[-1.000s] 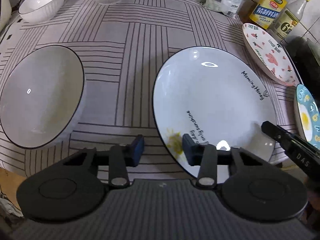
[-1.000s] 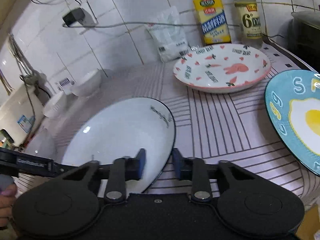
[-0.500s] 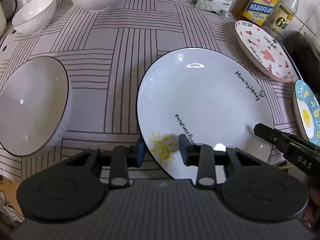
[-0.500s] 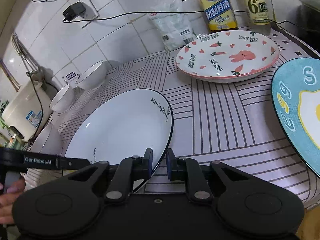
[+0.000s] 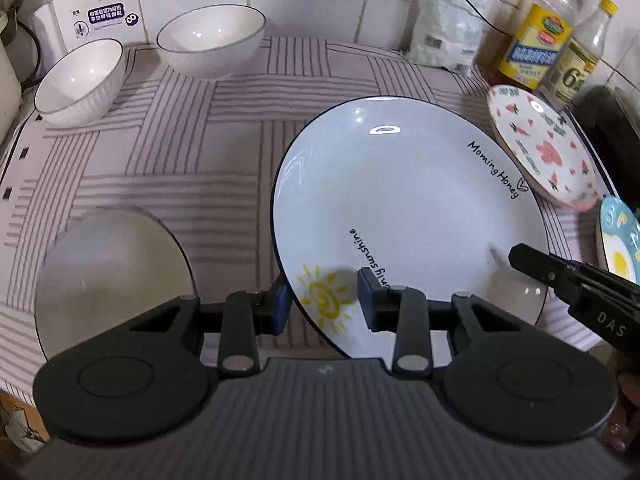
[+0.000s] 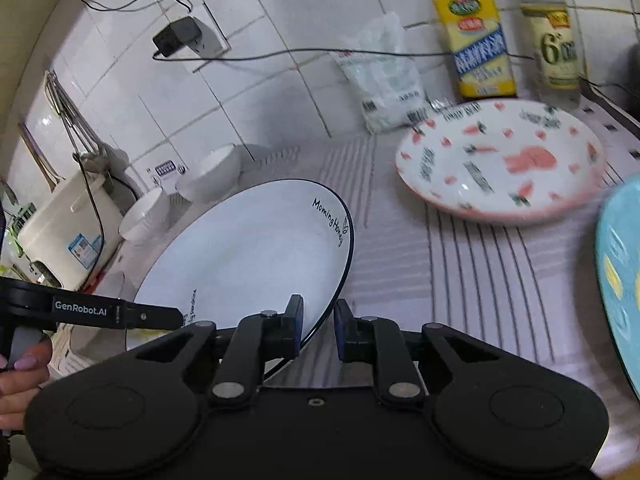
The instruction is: Organize plates and bowls
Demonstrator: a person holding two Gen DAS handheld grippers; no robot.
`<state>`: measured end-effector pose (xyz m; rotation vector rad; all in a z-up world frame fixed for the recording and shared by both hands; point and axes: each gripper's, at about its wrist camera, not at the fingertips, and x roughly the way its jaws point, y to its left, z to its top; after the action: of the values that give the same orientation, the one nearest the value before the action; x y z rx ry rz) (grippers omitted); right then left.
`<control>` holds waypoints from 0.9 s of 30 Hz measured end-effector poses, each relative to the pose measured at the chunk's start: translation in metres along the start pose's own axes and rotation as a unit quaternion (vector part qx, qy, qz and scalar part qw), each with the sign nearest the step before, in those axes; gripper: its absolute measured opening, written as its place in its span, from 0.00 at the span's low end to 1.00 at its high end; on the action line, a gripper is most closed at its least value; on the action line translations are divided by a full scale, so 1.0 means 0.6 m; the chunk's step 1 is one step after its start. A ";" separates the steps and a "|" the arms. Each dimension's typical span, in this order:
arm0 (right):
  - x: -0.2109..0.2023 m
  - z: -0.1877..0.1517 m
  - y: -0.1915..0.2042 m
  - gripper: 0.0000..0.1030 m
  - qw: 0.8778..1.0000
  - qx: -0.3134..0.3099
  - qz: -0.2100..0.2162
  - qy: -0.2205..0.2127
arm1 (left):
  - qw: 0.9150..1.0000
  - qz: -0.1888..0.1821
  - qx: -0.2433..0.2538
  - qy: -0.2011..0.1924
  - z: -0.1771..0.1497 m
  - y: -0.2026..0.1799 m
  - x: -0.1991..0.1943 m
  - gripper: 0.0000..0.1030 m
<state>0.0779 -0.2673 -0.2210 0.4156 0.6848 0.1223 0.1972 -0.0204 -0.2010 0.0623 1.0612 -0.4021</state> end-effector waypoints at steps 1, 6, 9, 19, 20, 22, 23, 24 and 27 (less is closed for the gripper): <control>0.007 0.006 0.001 0.20 1.000 -0.002 0.002 -0.002 | 1.000 0.000 -0.004 0.002 0.010 0.007 0.003 0.32; 0.046 0.035 0.012 0.20 1.000 -0.010 0.007 -0.015 | 1.000 0.002 -0.010 0.009 0.057 0.025 0.026 0.32; 0.069 0.052 0.012 0.20 1.000 -0.015 0.007 -0.019 | 1.000 0.001 -0.016 0.012 0.080 0.032 0.041 0.32; 0.132 0.094 0.004 0.20 0.999 -0.031 -0.014 -0.018 | 0.999 -0.003 -0.031 0.036 0.130 0.048 0.097 0.33; 0.137 0.097 0.003 0.20 0.999 -0.032 -0.017 -0.016 | 0.999 -0.003 -0.034 0.039 0.131 0.049 0.103 0.33; 0.145 0.100 0.000 0.20 0.999 -0.032 -0.023 -0.012 | 0.998 0.000 -0.037 0.047 0.133 0.050 0.114 0.33; 0.150 0.100 0.000 0.20 0.999 -0.035 -0.027 -0.008 | 0.998 0.003 -0.035 0.051 0.132 0.049 0.119 0.33; 0.154 0.099 0.001 0.20 0.999 -0.041 -0.034 -0.001 | 0.998 0.006 -0.033 0.057 0.130 0.047 0.125 0.34; 0.167 0.092 0.011 0.20 0.996 -0.066 -0.059 0.012 | 0.998 0.011 -0.032 0.055 0.128 0.041 0.125 0.35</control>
<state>0.1903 -0.2554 -0.2387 0.2467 0.7193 0.0613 0.3016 -0.0376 -0.2309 0.0398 1.1798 -0.3476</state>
